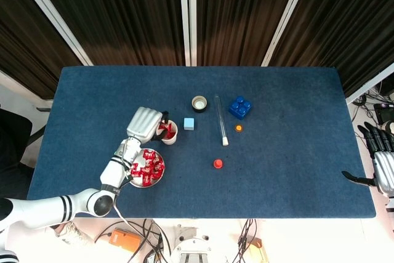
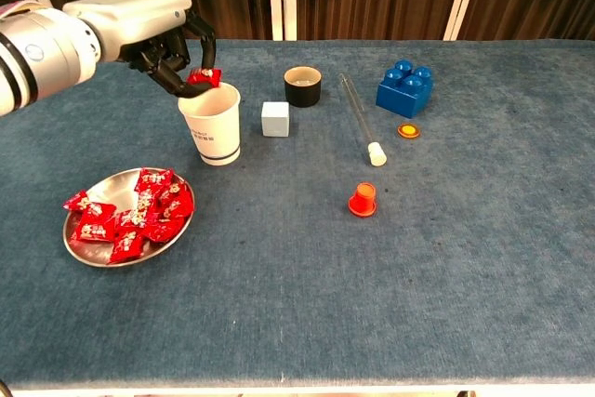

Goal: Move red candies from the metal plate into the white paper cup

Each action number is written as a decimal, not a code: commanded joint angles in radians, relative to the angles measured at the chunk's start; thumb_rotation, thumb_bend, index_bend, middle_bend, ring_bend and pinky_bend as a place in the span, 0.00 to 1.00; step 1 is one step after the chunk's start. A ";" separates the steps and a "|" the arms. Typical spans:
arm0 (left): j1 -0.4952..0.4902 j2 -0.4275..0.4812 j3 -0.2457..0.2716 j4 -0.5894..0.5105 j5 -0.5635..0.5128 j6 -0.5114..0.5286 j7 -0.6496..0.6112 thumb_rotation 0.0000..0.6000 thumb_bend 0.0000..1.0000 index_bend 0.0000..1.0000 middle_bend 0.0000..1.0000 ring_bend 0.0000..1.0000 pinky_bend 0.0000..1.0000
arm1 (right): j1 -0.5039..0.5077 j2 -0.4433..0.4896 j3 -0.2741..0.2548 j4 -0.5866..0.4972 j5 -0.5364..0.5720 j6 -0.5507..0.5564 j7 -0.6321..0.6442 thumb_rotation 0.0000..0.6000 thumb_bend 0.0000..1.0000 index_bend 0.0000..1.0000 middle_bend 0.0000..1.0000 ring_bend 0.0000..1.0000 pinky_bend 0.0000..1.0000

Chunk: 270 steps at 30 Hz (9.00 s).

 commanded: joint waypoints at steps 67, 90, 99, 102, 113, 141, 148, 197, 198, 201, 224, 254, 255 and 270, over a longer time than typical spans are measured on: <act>0.193 0.076 0.152 -0.114 0.250 0.107 -0.020 1.00 0.36 0.62 0.91 0.88 0.80 | 0.034 0.001 0.008 -0.047 -0.010 -0.024 -0.050 1.00 0.06 0.00 0.00 0.00 0.03; -0.014 0.013 0.017 -0.060 -0.085 0.019 0.095 1.00 0.20 0.40 0.91 0.87 0.80 | 0.019 -0.010 0.000 -0.010 -0.011 -0.013 -0.010 1.00 0.06 0.00 0.00 0.00 0.03; 0.092 0.113 0.090 -0.195 0.076 0.167 -0.003 1.00 0.17 0.38 0.91 0.87 0.80 | 0.026 -0.005 0.007 -0.014 -0.011 -0.016 -0.012 1.00 0.06 0.00 0.00 0.00 0.03; 0.140 0.148 0.138 -0.225 0.128 0.213 -0.021 1.00 0.18 0.42 0.91 0.87 0.80 | 0.028 -0.004 0.008 -0.014 -0.014 -0.016 -0.010 1.00 0.06 0.00 0.00 0.00 0.03; 0.260 0.165 0.315 -0.216 0.264 0.254 -0.033 1.00 0.19 0.45 0.92 0.87 0.80 | 0.041 0.007 0.022 -0.021 -0.014 -0.014 -0.020 1.00 0.06 0.00 0.00 0.00 0.03; 0.327 0.054 0.339 -0.136 0.206 0.201 0.126 1.00 0.19 0.46 0.91 0.87 0.80 | 0.052 0.036 0.026 -0.079 -0.011 -0.023 -0.074 1.00 0.06 0.00 0.00 0.00 0.03; 0.330 0.051 0.330 -0.131 0.181 0.181 0.129 1.00 0.21 0.48 0.91 0.87 0.80 | 0.055 0.032 0.025 -0.076 -0.008 -0.029 -0.074 1.00 0.06 0.00 0.00 0.00 0.03; -0.021 0.018 -0.010 -0.052 -0.110 0.008 0.089 1.00 0.27 0.45 0.91 0.87 0.80 | 0.034 0.015 0.013 -0.029 0.003 -0.019 -0.023 1.00 0.06 0.00 0.00 0.00 0.03; -0.021 0.021 -0.005 -0.056 -0.113 0.015 0.097 1.00 0.25 0.43 0.91 0.87 0.80 | 0.034 0.015 0.013 -0.029 0.003 -0.020 -0.023 1.00 0.06 0.00 0.00 0.00 0.03; -0.016 0.042 0.009 -0.090 -0.126 0.026 0.101 1.00 0.20 0.40 0.91 0.87 0.80 | 0.034 0.014 0.013 -0.029 0.002 -0.020 -0.023 1.00 0.06 0.00 0.00 0.00 0.03; 0.229 0.116 0.249 -0.111 0.242 0.199 -0.166 1.00 0.20 0.44 0.91 0.87 0.80 | 0.047 0.016 0.021 -0.055 -0.017 -0.017 -0.046 1.00 0.06 0.00 0.00 0.00 0.03; 0.158 -0.042 0.208 0.049 0.167 0.040 -0.065 1.00 0.22 0.46 0.91 0.87 0.80 | 0.036 0.021 0.015 -0.061 -0.003 -0.016 -0.052 1.00 0.06 0.00 0.00 0.00 0.03; 0.158 -0.042 0.209 0.047 0.165 0.039 -0.062 1.00 0.22 0.46 0.91 0.87 0.80 | 0.036 0.021 0.015 -0.061 -0.003 -0.016 -0.053 1.00 0.06 0.00 0.00 0.00 0.03; 0.160 -0.049 0.222 0.047 0.160 0.019 -0.059 1.00 0.22 0.47 0.91 0.87 0.80 | 0.037 0.019 0.014 -0.058 -0.001 -0.020 -0.052 1.00 0.06 0.00 0.00 0.00 0.03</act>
